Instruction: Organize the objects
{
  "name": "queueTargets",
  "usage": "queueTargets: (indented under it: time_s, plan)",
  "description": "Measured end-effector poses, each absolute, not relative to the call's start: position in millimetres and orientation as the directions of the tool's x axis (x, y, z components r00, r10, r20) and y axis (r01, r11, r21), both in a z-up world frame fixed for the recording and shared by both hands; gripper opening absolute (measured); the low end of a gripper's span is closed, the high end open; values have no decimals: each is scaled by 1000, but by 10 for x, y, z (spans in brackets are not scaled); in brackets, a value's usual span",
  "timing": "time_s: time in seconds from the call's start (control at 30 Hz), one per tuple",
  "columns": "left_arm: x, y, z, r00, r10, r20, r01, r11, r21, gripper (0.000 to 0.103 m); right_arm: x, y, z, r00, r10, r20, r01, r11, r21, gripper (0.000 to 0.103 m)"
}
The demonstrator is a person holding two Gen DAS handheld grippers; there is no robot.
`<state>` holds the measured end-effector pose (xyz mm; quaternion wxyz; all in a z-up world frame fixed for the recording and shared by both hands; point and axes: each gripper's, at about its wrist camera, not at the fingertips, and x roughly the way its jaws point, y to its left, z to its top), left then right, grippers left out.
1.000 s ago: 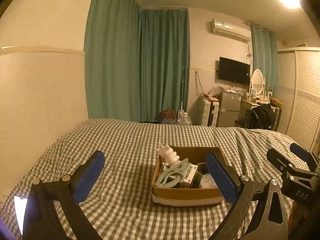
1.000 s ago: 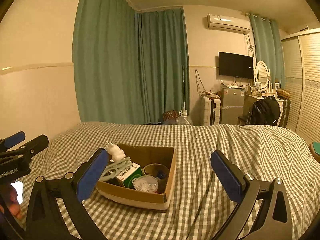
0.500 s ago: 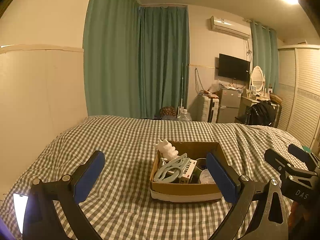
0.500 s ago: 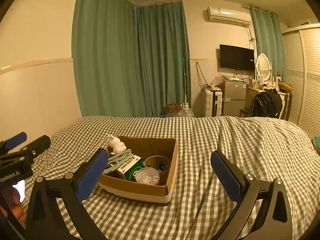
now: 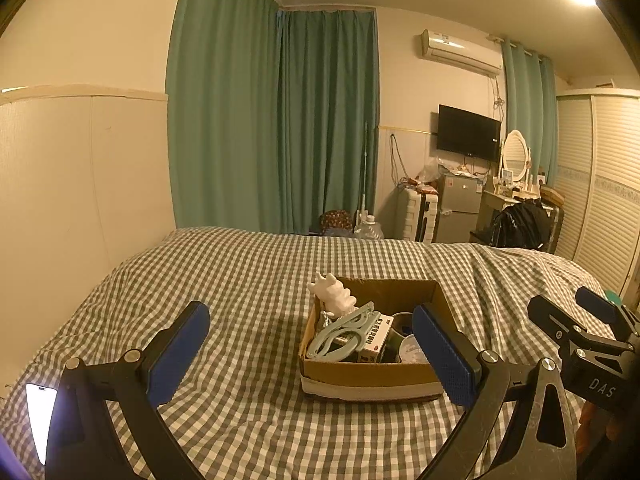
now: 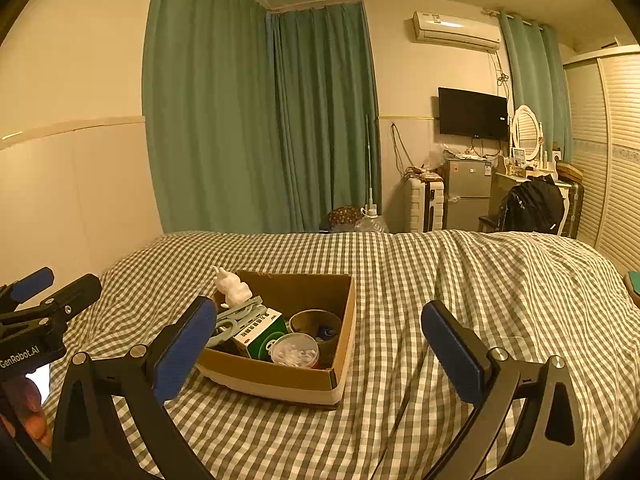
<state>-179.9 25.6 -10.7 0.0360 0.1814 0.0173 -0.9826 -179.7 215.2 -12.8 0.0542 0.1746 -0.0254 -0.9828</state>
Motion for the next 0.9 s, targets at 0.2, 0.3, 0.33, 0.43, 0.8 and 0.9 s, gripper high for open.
queueTargets:
  time_s: [0.2, 0.3, 0.33, 0.43, 0.8, 0.9]
  plan:
    - [-1804, 265, -129, -930, -65, -362, 76, -997, -16, 103, -1808, 2142, -147, -931, -114, -347, 96, -993, 68, 103]
    - [-1805, 260, -129, -930, -65, -363, 76, -997, -17, 103, -1805, 2131, -150, -931, -112, -347, 95, -993, 66, 103]
    - [-1806, 260, -130, -929, -65, -363, 77, -997, -17, 103, -1807, 2128, -153, -931, -112, -347, 95, -993, 66, 103]
    - [-1803, 260, -126, -929, -65, -364, 76, -997, -17, 103, -1806, 2124, -158, -930, -113, -349, 96, -993, 68, 103]
    - [-1795, 280, -144, -929, -65, -365, 74, -997, -10, 103, -1806, 2115, -175, -926, -113, -361, 96, -993, 64, 103]
    - [-1801, 269, -149, -928, -72, -365, 80, -997, -7, 103, -1801, 2110, -168, -927, -112, -359, 96, -993, 62, 103]
